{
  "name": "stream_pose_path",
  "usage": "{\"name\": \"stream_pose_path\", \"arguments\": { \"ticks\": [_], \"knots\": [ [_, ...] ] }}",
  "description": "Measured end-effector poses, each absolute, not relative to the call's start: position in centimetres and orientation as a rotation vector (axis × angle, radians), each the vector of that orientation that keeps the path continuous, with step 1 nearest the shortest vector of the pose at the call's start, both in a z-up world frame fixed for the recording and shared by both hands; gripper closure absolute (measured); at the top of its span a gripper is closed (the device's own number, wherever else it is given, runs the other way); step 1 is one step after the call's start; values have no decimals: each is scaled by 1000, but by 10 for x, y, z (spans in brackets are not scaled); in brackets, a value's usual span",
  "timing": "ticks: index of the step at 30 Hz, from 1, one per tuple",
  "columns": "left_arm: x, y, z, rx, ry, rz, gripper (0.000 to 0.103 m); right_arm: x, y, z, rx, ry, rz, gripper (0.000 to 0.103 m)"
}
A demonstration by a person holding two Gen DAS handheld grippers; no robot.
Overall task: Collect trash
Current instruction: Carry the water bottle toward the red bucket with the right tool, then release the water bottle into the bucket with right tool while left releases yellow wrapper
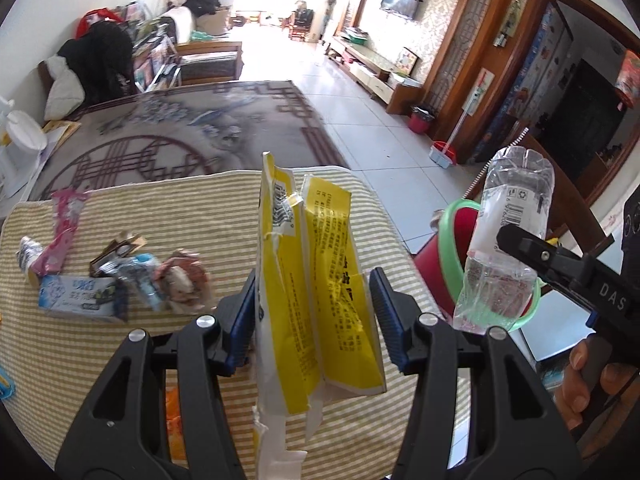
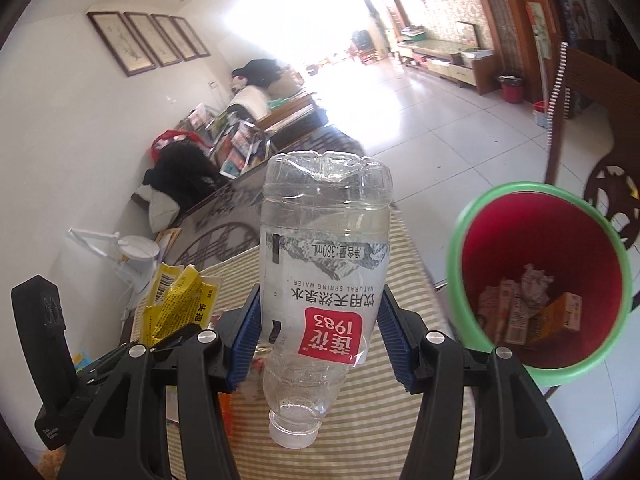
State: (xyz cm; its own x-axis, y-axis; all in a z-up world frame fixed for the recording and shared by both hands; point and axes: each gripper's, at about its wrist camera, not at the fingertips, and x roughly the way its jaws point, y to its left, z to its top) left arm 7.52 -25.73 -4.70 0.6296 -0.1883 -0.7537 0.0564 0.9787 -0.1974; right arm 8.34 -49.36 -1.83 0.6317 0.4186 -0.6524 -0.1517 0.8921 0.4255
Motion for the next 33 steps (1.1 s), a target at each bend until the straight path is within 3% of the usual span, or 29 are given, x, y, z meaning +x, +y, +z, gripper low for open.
{"name": "stream_pose_path", "arguments": {
  "ticks": [18, 25, 33],
  "knots": [
    [113, -356, -45, -43, 877, -352, 51, 93, -630, -25, 311, 714, -59, 49],
    [127, -393, -38, -14, 841, -460, 51, 89, -653, -36, 331, 711, -127, 40],
    [150, -437, -43, -28, 866, -577, 51, 60, -673, -37, 401, 705, -185, 39]
  ]
}}
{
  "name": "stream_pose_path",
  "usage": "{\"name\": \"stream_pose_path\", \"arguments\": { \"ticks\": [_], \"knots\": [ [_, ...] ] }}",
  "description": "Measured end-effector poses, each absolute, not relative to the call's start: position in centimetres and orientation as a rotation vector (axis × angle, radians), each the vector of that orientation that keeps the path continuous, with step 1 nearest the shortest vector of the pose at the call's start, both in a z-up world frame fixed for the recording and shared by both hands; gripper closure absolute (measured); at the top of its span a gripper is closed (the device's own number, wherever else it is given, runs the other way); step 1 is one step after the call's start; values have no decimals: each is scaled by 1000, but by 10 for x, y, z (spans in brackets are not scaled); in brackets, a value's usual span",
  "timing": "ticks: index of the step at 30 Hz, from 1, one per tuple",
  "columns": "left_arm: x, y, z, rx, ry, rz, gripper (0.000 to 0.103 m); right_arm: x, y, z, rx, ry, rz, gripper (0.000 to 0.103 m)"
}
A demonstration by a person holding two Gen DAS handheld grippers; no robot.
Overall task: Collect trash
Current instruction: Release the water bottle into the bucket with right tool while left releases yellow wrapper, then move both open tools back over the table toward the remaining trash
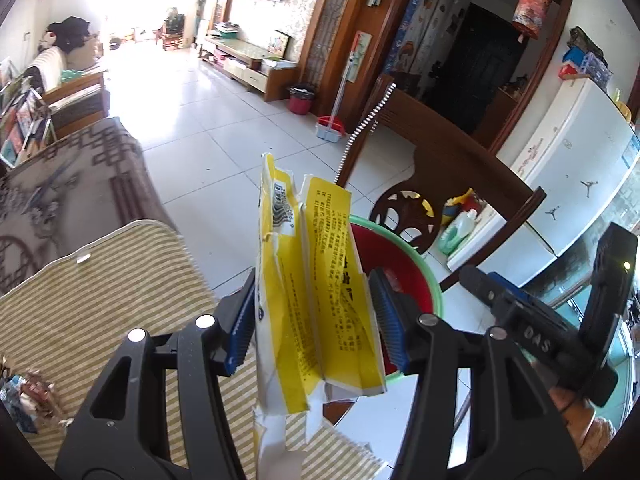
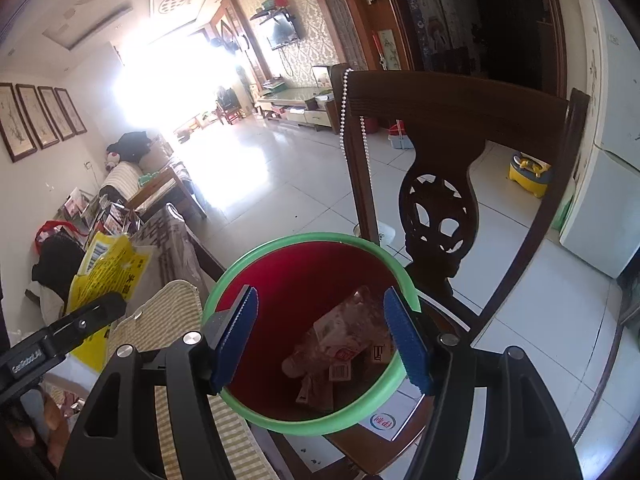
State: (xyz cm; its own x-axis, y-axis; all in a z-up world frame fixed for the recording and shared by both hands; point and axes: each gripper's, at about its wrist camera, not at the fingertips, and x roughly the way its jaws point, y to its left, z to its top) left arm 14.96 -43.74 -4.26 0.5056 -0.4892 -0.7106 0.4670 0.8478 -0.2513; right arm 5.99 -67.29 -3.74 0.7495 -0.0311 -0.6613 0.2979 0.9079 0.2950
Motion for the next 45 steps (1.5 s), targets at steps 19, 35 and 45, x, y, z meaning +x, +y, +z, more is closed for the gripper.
{"name": "stream_pose_path", "arguments": {
  "ticks": [19, 35, 45],
  "knots": [
    [165, -458, -54, -16, 917, -650, 28, 38, -661, -34, 424, 708, -216, 39],
    [111, -271, -15, -282, 837, -444, 28, 82, -522, -33, 305, 772, 10, 39],
    [74, -115, -27, -339, 832, -204, 28, 80, -379, -39, 205, 823, 190, 39]
  ]
}}
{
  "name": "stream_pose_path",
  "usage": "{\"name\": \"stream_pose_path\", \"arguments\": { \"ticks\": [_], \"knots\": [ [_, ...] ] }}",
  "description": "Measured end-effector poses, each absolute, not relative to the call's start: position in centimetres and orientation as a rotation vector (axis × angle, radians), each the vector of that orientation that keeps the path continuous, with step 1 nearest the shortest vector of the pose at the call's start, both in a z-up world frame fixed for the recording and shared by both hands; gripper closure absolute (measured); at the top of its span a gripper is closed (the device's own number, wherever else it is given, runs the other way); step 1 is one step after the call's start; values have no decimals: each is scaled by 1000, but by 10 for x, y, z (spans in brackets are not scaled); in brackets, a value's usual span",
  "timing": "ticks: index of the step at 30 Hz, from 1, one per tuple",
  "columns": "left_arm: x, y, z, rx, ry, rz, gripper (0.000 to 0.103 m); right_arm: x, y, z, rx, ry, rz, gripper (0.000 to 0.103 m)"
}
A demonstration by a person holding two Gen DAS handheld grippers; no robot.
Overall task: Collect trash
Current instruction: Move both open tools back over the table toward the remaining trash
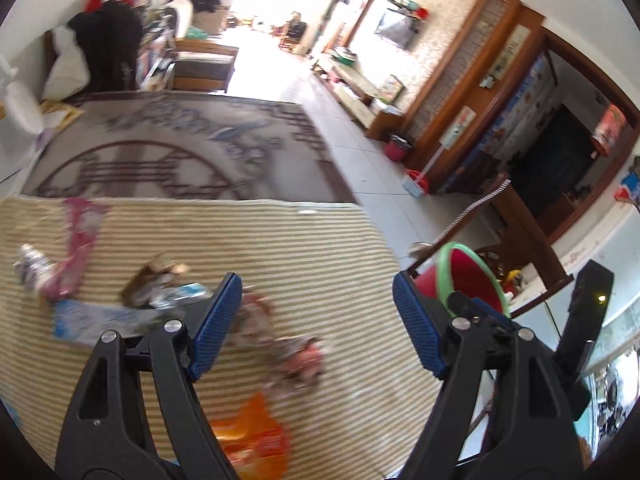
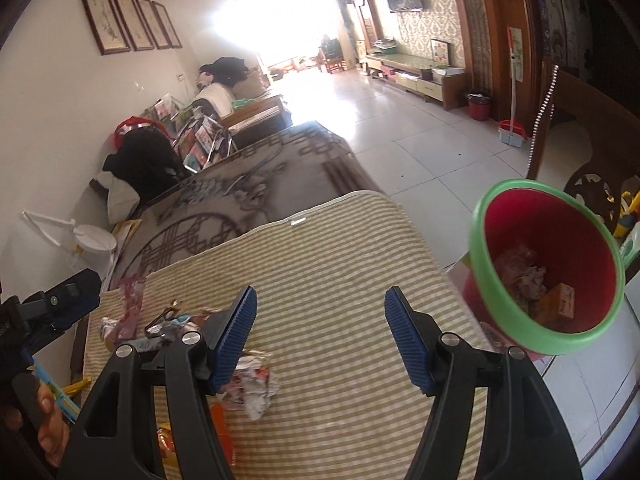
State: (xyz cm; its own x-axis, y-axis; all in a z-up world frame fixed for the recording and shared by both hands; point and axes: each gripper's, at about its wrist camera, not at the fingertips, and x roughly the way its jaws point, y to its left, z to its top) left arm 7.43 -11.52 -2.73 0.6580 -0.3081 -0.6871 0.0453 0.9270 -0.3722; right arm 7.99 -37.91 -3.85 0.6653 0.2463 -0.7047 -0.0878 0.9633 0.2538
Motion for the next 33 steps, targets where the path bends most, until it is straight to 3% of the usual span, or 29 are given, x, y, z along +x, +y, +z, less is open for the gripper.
{"name": "stream_pose_path", "arguments": {
  "ticks": [15, 29, 33],
  "knots": [
    [9, 35, -68, -429, 908, -5, 28, 41, -246, -60, 90, 927, 335, 38],
    [1, 58, -83, -408, 931, -15, 28, 3, -211, -106, -93, 1096, 400, 31],
    [1, 61, -87, -401, 943, -15, 28, -4, -198, -118, -192, 1140, 442, 22]
  ]
}}
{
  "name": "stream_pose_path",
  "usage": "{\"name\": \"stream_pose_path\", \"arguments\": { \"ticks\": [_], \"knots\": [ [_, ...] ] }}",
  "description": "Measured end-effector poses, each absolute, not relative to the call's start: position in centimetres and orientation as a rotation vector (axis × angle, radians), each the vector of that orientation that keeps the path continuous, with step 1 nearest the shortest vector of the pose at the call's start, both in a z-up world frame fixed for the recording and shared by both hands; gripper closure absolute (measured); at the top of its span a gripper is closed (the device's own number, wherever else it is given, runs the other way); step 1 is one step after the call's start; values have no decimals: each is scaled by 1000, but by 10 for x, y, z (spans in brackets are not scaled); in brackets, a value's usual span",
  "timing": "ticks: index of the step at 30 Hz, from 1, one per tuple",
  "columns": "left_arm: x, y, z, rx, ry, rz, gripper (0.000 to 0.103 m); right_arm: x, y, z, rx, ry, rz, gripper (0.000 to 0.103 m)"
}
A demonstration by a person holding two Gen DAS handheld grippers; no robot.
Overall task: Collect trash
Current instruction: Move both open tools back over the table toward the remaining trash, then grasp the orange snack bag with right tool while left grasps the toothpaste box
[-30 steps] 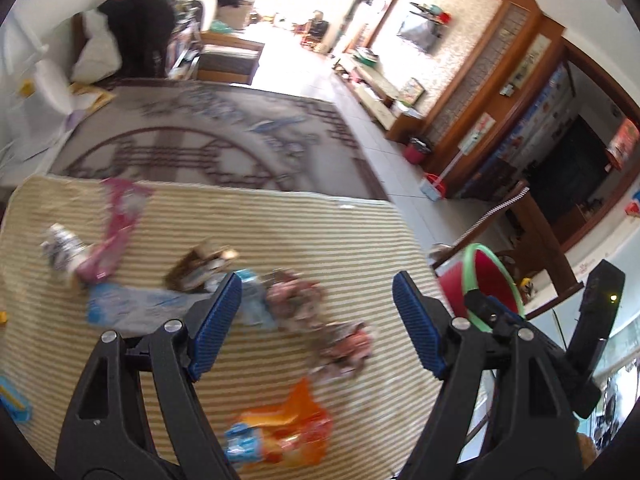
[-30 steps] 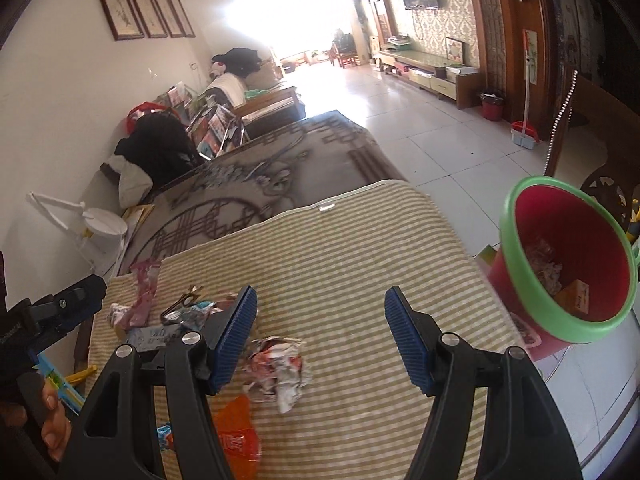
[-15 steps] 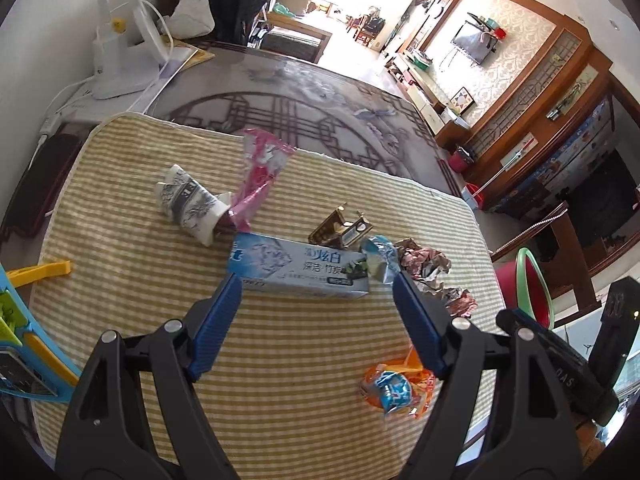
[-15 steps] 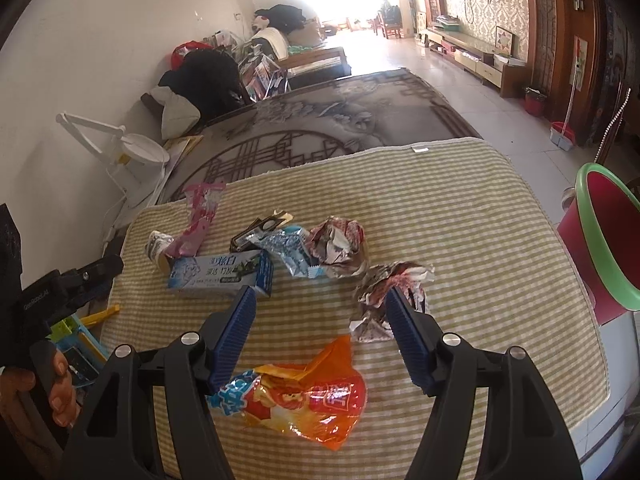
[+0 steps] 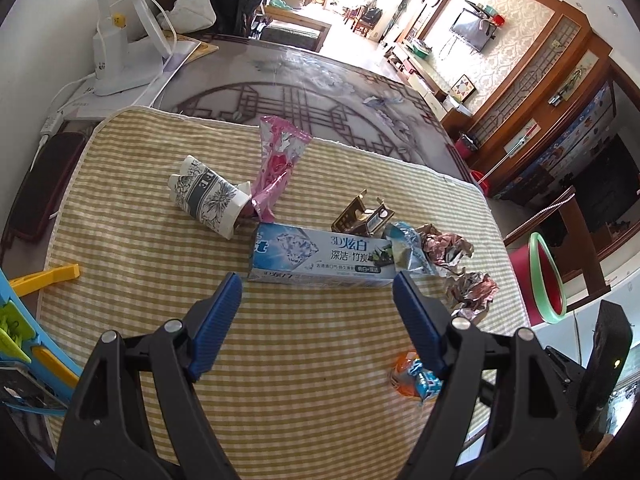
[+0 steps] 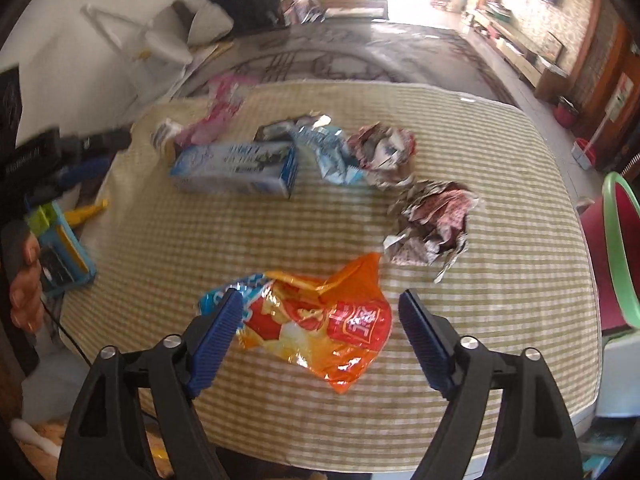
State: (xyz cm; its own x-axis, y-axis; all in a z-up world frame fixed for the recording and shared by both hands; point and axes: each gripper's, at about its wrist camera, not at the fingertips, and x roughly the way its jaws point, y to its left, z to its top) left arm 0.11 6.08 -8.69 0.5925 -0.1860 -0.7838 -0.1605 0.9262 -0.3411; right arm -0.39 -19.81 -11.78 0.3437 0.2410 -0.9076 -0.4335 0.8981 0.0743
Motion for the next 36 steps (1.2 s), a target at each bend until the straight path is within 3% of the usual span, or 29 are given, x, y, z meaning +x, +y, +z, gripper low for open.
{"name": "stream_pose_path", "arguments": {
  "ticks": [14, 15, 18, 19, 25, 31, 36],
  "knots": [
    [2, 68, -98, -398, 977, 2, 28, -16, -150, -158, -573, 1089, 524, 23],
    [2, 68, -98, -398, 978, 2, 28, -16, -149, -159, -574, 1086, 524, 25],
    [3, 68, -99, -393, 983, -1, 28, -9, -148, -158, -528, 1098, 515, 61],
    [4, 68, -100, -389, 987, -5, 28, -6, -149, -157, -503, 1106, 505, 62],
    [17, 62, -105, -285, 1019, -61, 28, 12, -168, -138, -266, 1131, 501, 65],
    [39, 43, -110, 18, 1050, -118, 27, 18, -184, -121, -122, 1124, 488, 65],
    [57, 24, -126, 199, 1099, -211, 20, 21, -190, -121, -73, 1142, 456, 65]
  ]
}}
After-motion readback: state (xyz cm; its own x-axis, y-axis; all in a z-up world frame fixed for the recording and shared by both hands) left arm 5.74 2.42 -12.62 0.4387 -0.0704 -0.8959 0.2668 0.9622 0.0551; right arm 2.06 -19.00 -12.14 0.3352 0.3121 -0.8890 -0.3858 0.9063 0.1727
